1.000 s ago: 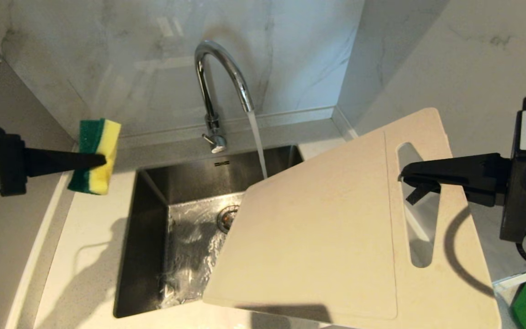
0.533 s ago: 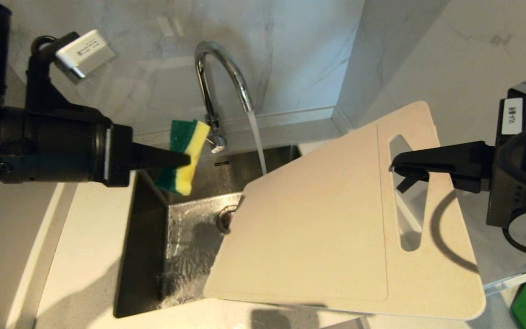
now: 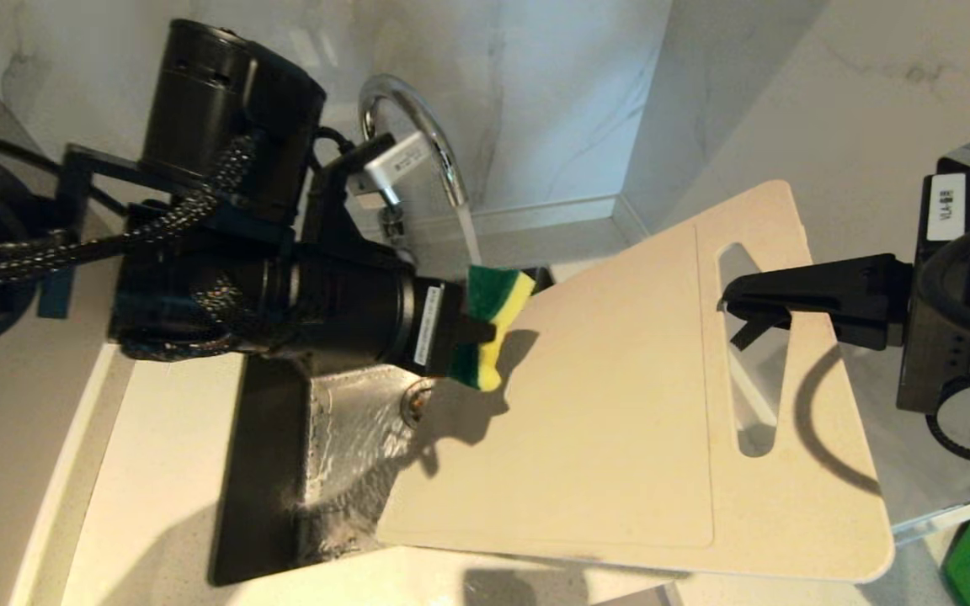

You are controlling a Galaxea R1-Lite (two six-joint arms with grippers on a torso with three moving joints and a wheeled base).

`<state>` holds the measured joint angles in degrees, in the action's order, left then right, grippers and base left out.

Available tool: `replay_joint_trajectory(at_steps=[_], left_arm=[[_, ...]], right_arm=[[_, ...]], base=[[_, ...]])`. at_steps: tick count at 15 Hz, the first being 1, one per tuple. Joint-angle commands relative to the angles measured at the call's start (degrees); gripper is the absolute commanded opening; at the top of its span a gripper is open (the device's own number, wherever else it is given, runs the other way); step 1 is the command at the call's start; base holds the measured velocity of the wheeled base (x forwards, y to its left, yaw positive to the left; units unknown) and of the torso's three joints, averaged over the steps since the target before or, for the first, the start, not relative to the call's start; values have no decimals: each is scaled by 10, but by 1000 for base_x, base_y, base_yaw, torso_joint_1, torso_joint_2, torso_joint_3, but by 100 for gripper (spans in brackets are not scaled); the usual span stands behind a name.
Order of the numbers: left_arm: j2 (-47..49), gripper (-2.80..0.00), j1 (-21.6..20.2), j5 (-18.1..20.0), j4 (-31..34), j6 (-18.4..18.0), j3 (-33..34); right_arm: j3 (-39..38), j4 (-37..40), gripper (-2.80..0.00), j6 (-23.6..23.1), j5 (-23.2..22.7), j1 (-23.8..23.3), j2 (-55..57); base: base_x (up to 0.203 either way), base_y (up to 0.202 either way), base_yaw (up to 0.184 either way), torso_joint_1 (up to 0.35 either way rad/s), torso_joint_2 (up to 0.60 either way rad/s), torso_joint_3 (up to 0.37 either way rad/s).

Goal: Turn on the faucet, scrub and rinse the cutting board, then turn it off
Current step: Scrub the cutting board underwater

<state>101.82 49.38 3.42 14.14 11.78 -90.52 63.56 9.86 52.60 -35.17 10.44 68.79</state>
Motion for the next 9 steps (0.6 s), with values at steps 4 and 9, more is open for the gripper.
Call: replay_joint_trajectory(at_steps=[4,9], left_arm=[[75,-280,4,3,9,1,-36],[80,-280,2,5,9,2,1]], right_arm=[[7,-1,-280,3,-2,0,0],[13,-1,-280,4,-2,0,-1]], base=[[0,0,0,0,0,0],[0,0,0,0,0,0]])
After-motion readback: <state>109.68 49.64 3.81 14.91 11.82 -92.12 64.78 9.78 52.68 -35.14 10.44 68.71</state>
